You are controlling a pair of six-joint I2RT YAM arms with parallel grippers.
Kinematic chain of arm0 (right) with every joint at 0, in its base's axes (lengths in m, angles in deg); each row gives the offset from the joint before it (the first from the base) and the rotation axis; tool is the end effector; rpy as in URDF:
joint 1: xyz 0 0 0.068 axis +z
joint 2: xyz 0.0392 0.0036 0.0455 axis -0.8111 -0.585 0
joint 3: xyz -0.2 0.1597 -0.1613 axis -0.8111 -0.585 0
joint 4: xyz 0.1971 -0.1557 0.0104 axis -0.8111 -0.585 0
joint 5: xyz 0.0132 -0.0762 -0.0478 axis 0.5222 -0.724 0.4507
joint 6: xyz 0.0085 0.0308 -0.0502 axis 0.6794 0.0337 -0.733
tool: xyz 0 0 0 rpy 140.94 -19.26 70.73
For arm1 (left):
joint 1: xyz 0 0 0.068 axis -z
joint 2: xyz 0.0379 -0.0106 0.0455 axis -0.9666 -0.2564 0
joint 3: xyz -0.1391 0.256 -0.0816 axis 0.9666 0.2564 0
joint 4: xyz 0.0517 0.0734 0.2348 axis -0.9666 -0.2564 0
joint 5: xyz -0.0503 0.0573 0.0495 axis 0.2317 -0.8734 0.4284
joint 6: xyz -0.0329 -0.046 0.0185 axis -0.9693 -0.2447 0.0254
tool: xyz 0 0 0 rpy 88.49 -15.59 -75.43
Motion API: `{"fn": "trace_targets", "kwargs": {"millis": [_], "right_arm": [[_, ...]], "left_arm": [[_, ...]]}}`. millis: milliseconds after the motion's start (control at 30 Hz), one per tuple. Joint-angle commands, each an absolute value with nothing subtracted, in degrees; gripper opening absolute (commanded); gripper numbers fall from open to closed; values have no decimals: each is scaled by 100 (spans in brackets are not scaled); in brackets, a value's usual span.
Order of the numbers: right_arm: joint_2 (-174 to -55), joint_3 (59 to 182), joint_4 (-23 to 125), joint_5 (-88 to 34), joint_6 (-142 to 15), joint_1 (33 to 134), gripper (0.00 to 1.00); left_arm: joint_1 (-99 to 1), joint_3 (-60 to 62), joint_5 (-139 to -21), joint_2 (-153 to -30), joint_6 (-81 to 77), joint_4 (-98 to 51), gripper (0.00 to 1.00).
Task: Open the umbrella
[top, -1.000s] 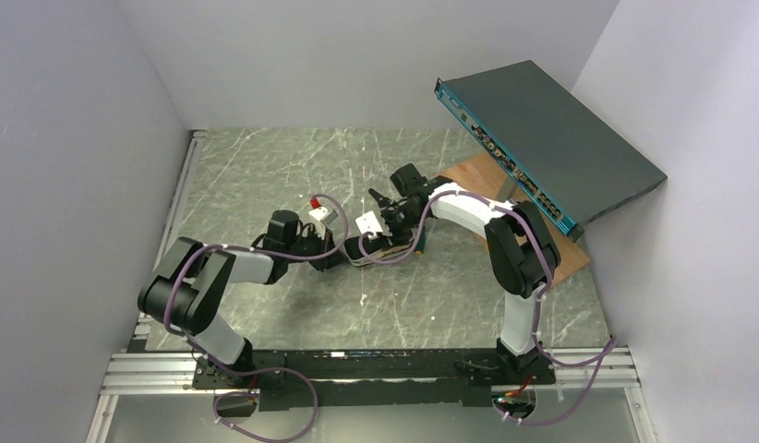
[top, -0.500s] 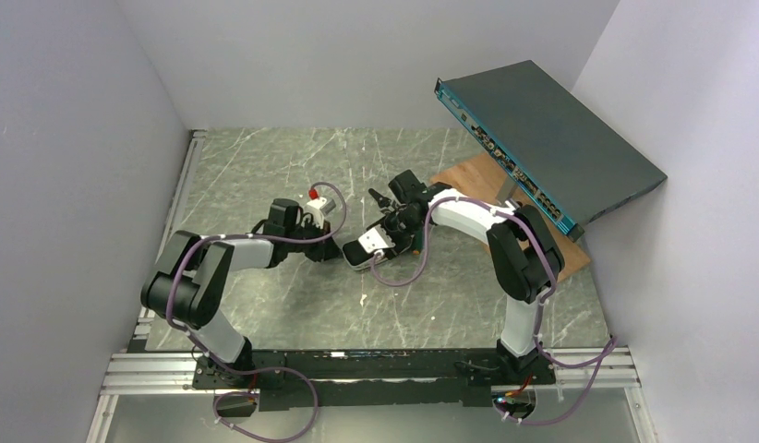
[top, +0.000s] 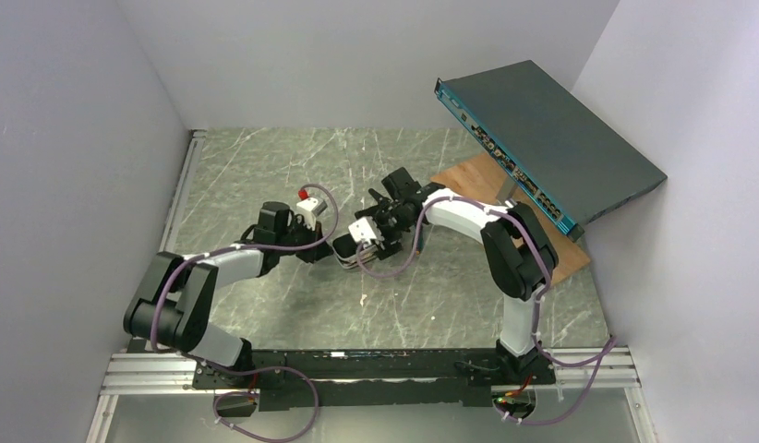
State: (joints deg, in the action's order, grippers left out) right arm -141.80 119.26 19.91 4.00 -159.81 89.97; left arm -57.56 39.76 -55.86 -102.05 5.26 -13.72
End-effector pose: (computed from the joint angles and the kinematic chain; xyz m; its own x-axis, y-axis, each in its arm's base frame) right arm 0.2966 0.2474 0.2112 0.6547 -0.4888 -0.5766 -0.7482 -0.5274 -0.4024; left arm 0.2545 -0.1053 0.1871 -0.6638 0.1407 -0.7345 0.5960 0.6928 -0.4060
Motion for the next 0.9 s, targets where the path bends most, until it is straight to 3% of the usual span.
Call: {"fn": "trace_targets", "kwargs": {"millis": [0,167,367,867], "right_arm": [[-14200,12567,2336,872,-13126,8804,82],[-13591,12445,2909,372,-10703,8670,86],[-13163,12393,2410,-234,-8552,8501,86],[-14271,13068,1178,197,-6243,8153,85]], "left_arm": [[-5609,4215,-5938,-9768,528,-704,0],[-5443,4349,-6110,-9831,366,-430,0],[-5421,4244,-6260,-10038,323,-368,0],[-5162,4159,-6531,-10329,60,33,0]]}}
